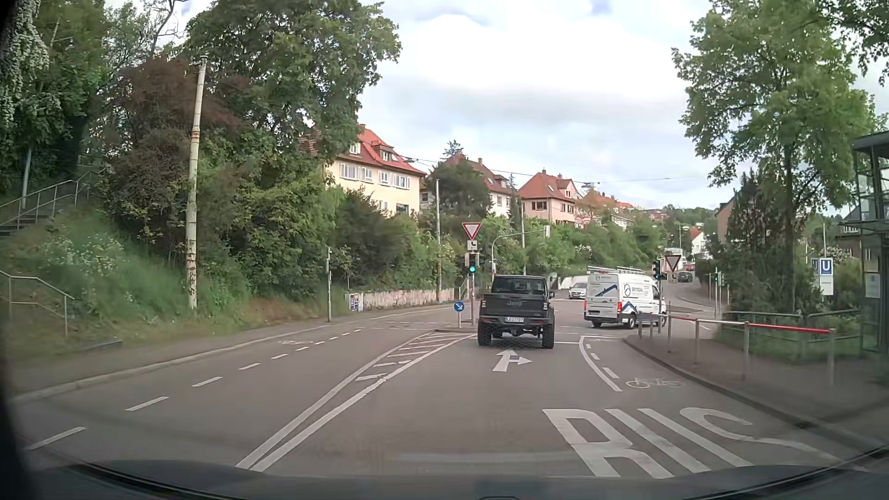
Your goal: Follow the waypoints while adhering to traffic rules and regulations
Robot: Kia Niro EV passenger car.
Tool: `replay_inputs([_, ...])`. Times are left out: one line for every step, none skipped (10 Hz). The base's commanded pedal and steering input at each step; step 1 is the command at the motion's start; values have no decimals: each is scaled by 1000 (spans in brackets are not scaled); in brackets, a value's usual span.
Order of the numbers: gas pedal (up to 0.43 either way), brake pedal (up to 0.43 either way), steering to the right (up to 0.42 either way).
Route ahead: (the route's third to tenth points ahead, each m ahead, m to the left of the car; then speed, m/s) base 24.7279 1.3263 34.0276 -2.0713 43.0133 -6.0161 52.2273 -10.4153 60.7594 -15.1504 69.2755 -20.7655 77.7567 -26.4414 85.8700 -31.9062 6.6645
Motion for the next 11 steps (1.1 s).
replay_inputs([98,0,27])
replay_inputs([98,0,28])
replay_inputs([98,0,29])
replay_inputs([98,0,34])
replay_inputs([98,0,40])
replay_inputs([98,0,43])
replay_inputs([98,0,44])
replay_inputs([98,0,44])
replay_inputs([98,0,44])
replay_inputs([98,0,45])
replay_inputs([98,0,49])
